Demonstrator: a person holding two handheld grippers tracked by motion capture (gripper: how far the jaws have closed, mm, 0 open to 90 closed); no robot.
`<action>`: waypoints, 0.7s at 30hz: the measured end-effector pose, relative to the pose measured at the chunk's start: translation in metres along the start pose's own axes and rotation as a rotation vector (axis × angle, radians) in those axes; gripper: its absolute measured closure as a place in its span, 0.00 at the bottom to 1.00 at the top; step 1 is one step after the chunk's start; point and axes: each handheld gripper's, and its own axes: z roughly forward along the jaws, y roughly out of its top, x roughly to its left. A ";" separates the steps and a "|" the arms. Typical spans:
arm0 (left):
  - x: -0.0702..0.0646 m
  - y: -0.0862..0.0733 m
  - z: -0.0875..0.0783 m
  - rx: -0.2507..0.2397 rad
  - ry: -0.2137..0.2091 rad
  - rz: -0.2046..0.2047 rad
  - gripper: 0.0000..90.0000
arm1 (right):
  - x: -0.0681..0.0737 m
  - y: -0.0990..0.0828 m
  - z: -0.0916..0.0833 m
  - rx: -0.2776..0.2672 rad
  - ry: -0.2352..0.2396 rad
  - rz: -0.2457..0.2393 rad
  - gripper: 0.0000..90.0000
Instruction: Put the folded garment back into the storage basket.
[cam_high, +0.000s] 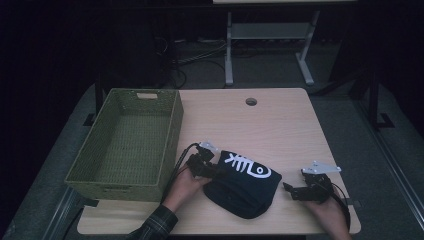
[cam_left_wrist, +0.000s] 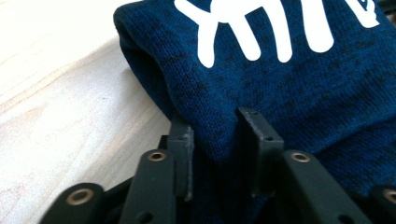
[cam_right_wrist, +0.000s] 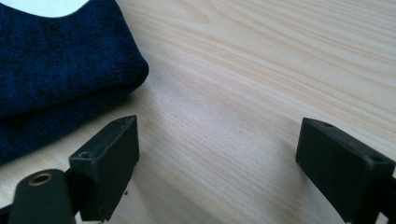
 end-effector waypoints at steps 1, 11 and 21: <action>-0.002 0.001 0.000 0.002 0.010 0.007 0.80 | 0.000 0.000 0.000 0.000 0.000 0.000 0.14; -0.008 0.007 -0.007 0.004 0.018 0.046 0.86 | 0.000 0.000 0.000 0.000 0.000 0.001 0.14; -0.020 0.021 -0.026 0.003 0.000 0.057 0.86 | 0.000 0.000 0.000 0.001 0.001 0.002 0.14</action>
